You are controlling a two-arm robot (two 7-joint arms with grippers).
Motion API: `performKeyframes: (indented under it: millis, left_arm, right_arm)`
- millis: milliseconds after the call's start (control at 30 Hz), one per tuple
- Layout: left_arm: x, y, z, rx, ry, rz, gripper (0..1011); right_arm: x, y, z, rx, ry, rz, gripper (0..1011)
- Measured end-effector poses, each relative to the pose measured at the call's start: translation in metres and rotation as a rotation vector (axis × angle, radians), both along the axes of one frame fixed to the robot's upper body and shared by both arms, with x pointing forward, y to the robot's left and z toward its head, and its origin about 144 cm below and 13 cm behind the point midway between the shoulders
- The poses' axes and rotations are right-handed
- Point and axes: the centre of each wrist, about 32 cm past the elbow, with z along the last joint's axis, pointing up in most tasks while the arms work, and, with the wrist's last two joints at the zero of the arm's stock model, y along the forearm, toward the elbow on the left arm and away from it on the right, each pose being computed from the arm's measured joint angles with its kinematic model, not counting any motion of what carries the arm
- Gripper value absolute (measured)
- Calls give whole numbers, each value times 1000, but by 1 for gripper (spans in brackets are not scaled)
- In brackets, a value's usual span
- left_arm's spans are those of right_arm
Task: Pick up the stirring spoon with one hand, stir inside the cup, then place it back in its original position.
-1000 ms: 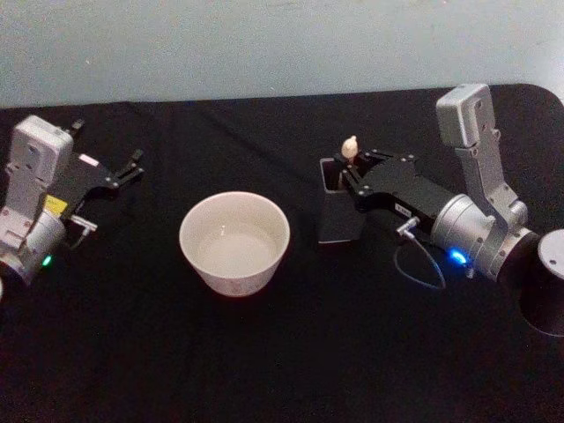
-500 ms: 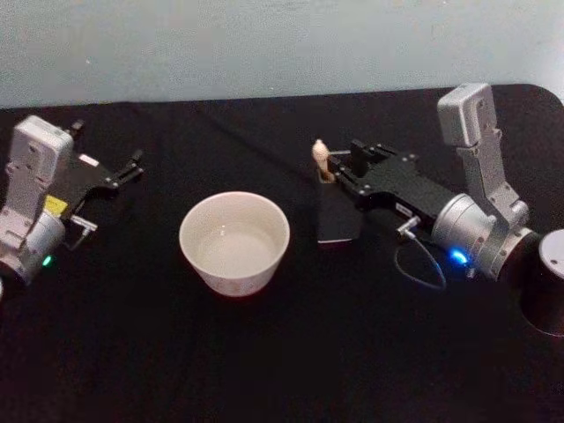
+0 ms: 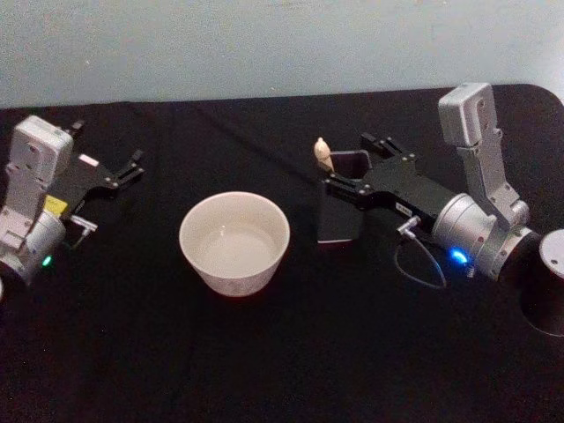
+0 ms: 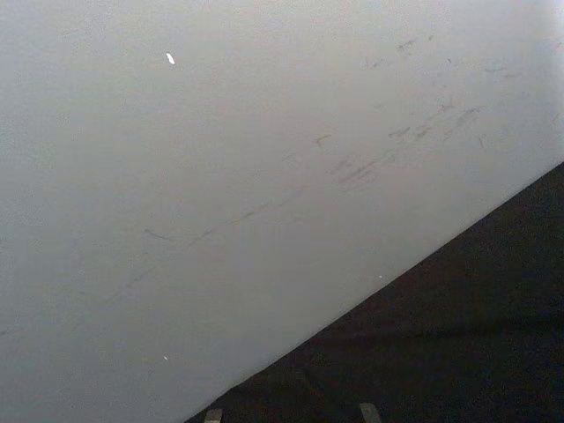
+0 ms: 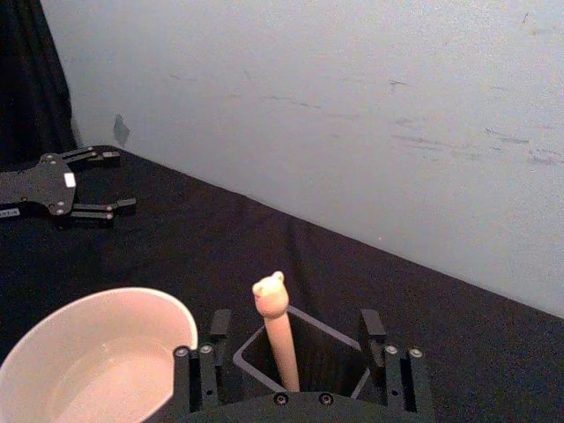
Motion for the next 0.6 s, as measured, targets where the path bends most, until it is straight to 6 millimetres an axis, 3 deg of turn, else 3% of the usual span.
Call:
performKeyframes:
  millis: [167,600]
  left_arm:
    - [0,0,0,0,0,0,1001]
    - [0,0,0,0,0,0,1001]
  right_arm:
    - [0,0,0,0,0,0,1002]
    - [2,-1,7,73,-86,5,1003]
